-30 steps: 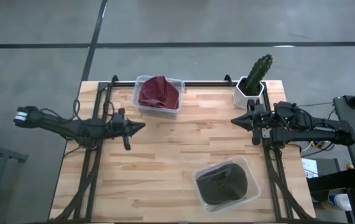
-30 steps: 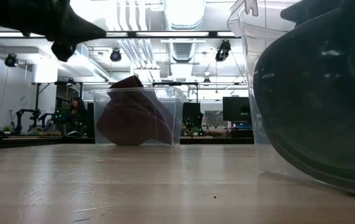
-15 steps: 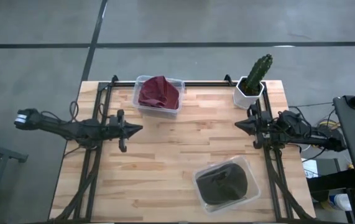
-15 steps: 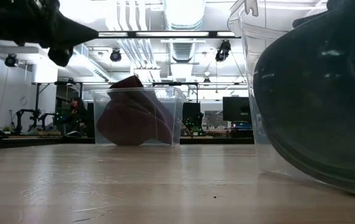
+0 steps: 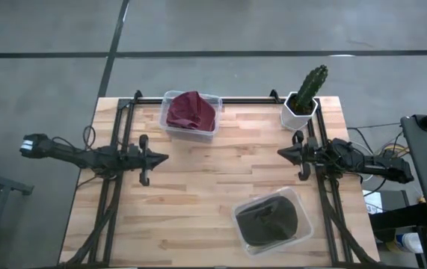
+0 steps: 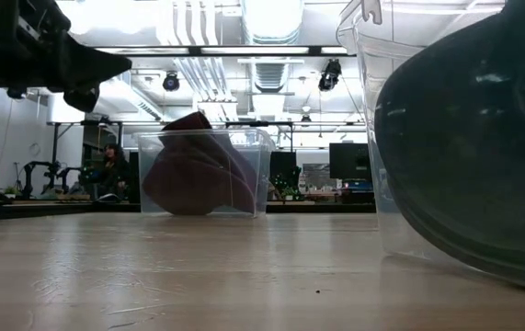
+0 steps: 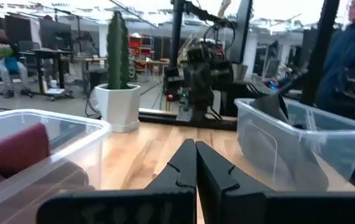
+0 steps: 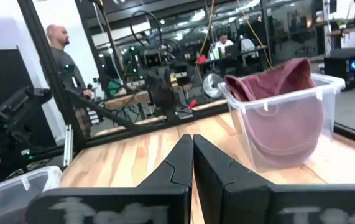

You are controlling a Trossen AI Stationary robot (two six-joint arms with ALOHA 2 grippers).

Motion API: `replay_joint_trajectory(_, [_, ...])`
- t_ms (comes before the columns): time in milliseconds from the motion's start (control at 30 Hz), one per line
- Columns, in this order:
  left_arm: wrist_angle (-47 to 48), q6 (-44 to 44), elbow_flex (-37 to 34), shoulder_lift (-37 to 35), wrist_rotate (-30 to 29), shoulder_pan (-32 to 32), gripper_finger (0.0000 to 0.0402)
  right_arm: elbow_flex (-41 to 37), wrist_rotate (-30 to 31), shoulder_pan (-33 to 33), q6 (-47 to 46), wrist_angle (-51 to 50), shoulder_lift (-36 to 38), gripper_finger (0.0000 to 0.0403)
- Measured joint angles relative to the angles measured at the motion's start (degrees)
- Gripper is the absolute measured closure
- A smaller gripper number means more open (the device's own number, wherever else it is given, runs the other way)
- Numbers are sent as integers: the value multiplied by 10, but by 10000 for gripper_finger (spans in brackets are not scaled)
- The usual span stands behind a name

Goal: Pick and place caps into container
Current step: Return to Home Position

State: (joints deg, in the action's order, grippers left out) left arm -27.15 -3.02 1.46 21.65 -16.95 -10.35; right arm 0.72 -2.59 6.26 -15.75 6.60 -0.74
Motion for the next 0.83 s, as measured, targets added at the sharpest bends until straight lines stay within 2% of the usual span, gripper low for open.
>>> replay_joint_trajectory(833, [2,-6,0,6,-7,0,401,-1,0,0,-1,-8,-18,394])
